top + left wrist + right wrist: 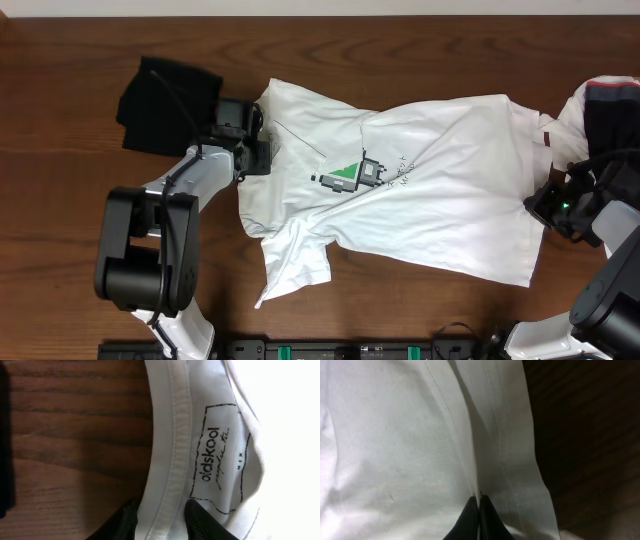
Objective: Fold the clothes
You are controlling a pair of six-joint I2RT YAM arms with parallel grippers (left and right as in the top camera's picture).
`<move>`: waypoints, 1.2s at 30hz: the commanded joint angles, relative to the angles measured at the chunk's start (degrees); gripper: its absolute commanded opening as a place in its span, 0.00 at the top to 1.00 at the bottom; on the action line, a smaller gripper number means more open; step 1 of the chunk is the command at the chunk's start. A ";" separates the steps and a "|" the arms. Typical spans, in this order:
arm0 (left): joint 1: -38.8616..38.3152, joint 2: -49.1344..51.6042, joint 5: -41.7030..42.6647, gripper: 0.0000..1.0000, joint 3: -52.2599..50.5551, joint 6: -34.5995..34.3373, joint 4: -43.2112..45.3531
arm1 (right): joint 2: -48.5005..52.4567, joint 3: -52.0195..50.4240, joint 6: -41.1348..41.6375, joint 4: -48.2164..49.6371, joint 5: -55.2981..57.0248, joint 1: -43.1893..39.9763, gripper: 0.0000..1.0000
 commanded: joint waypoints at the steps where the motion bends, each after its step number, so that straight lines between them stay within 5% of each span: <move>1: -0.70 3.23 -2.43 0.66 -1.70 0.17 -2.01 | 0.39 -0.13 0.70 0.31 0.13 0.11 0.98; 8: -0.68 3.32 -4.09 0.94 -1.75 0.20 -2.84 | 0.39 -0.13 0.74 0.35 0.15 0.11 0.99; 15: -0.57 3.32 -11.32 0.94 -1.75 0.15 -2.16 | 0.37 -0.11 1.03 0.52 0.55 0.04 0.99; 36: -0.57 3.32 -11.37 0.94 -1.75 0.15 -2.47 | -1.16 2.12 -1.92 -2.12 1.31 -1.42 0.99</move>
